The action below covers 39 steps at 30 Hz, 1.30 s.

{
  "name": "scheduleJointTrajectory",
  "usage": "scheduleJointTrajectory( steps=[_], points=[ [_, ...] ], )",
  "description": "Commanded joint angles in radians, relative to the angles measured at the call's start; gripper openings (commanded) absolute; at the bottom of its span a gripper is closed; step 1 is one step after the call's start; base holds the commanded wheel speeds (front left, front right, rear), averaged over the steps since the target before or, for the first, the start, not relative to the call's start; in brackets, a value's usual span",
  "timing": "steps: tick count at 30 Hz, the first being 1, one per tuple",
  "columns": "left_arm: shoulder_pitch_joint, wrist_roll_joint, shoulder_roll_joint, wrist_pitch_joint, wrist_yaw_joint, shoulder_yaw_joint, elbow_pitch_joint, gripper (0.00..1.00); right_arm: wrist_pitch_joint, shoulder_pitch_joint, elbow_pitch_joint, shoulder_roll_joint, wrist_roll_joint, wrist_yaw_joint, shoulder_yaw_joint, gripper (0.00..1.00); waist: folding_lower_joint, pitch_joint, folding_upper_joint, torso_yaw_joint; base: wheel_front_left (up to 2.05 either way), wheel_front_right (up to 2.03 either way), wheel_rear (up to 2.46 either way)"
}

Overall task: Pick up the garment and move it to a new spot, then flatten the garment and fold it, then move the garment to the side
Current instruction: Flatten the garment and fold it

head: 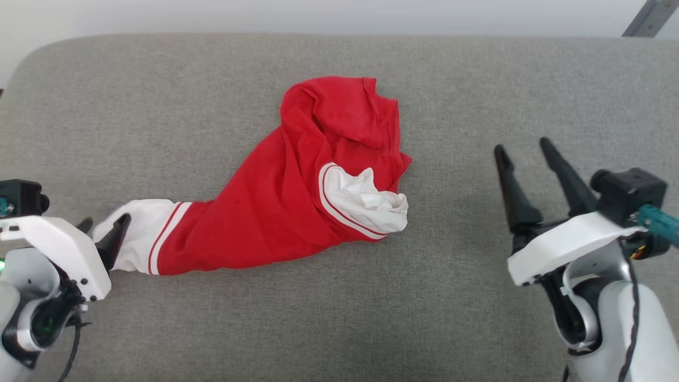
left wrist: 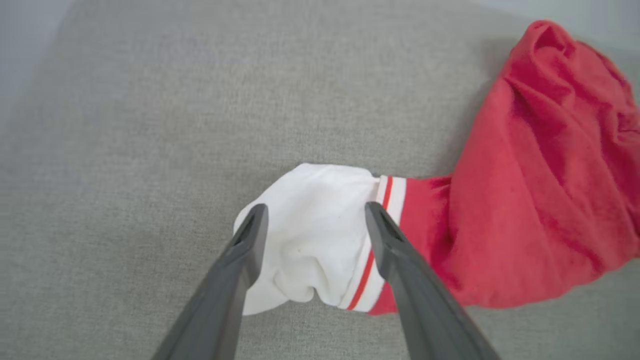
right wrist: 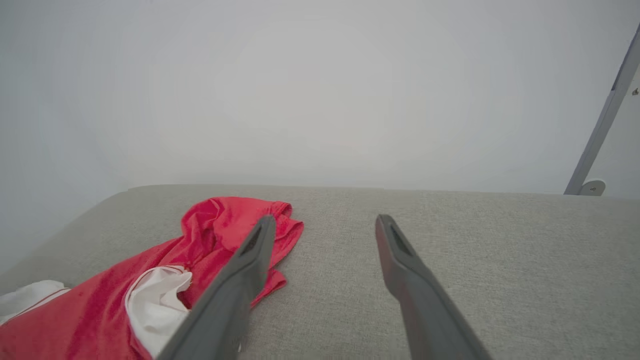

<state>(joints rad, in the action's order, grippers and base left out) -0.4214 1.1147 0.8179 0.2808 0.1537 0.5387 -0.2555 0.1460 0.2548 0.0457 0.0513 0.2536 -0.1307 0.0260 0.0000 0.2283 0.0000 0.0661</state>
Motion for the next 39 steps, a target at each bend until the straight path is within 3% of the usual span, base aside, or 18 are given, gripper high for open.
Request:
scheduleJointTrajectory(
  steps=[1,11,18,28,39],
  points=[
    [0.026,-0.011,-0.001,-0.036,-0.005,-0.009,0.018,1.00,0.008,-0.009,-0.002,0.004,-0.004,0.000,0.007,1.00,0.0000,-0.012,0.0000,0.006,0.00,0.00,0.00],
    [0.160,-0.090,-0.022,-0.350,0.007,-0.062,0.145,1.00,0.110,-0.034,-0.020,0.052,0.050,0.000,0.097,1.00,0.0000,-0.060,0.0000,0.050,0.00,0.00,0.00],
    [0.249,-0.117,-0.069,-0.504,0.013,-0.083,0.181,1.00,0.248,-0.027,-0.050,0.114,0.115,0.000,0.194,1.00,0.0000,-0.078,0.0000,0.089,0.00,0.00,0.00],
    [0.325,-0.200,-0.195,-0.547,-0.017,-0.173,0.190,1.00,0.382,0.067,-0.123,0.201,0.152,0.000,0.291,1.00,0.0000,-0.076,0.0000,0.152,0.00,0.00,0.00],
    [0.383,-0.316,-0.325,-0.547,-0.099,-0.273,0.193,1.00,0.435,0.191,-0.312,0.236,0.140,0.000,0.357,1.00,0.0000,-0.064,0.0000,0.208,0.00,0.00,0.00]
  ],
)
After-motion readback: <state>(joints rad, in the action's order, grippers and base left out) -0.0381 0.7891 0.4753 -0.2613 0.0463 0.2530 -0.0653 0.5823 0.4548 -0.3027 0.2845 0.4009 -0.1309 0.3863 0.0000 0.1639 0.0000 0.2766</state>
